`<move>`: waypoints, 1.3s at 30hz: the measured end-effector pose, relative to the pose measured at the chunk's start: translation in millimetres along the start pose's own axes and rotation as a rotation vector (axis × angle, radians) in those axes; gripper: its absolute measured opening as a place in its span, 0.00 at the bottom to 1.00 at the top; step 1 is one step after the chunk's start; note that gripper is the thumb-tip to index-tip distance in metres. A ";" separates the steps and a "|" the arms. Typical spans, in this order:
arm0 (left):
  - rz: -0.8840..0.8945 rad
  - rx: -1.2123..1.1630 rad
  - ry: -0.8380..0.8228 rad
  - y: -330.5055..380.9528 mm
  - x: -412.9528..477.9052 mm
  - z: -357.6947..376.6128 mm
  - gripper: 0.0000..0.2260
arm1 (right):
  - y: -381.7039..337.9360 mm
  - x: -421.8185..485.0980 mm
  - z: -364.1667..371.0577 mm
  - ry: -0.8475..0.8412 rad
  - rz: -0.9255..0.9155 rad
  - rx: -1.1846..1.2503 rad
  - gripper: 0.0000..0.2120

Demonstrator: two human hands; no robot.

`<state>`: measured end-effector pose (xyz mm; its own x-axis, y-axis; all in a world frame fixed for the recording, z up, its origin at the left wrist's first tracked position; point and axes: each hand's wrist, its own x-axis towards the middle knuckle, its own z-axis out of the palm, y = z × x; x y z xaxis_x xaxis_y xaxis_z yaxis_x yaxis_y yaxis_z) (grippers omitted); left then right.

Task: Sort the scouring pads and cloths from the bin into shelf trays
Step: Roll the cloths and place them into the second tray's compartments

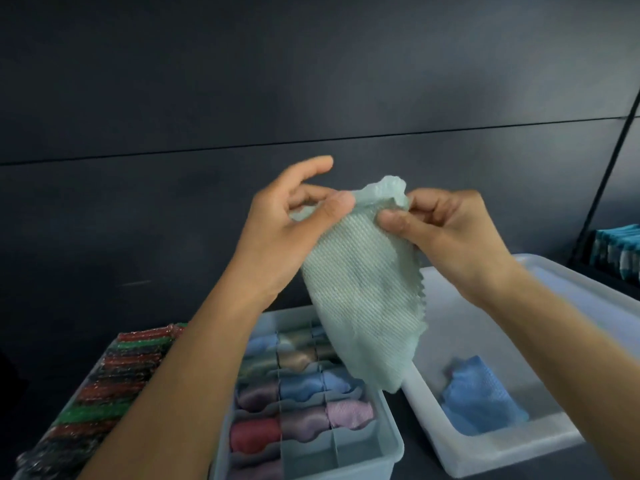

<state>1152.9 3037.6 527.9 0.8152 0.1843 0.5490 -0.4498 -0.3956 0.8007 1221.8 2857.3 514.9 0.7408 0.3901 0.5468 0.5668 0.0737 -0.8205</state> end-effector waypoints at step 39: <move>-0.117 0.032 -0.206 1.7 -18.4 -18.8 0.06 | -6.2 -14.3 26.5 -0.095 -0.165 -0.102 0.03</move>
<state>1130.2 3050.4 523.7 0.9198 0.0446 0.3899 -0.3388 -0.4112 0.8463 1198.2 2875.6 507.8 0.6003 0.4658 0.6501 0.7147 0.0525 -0.6975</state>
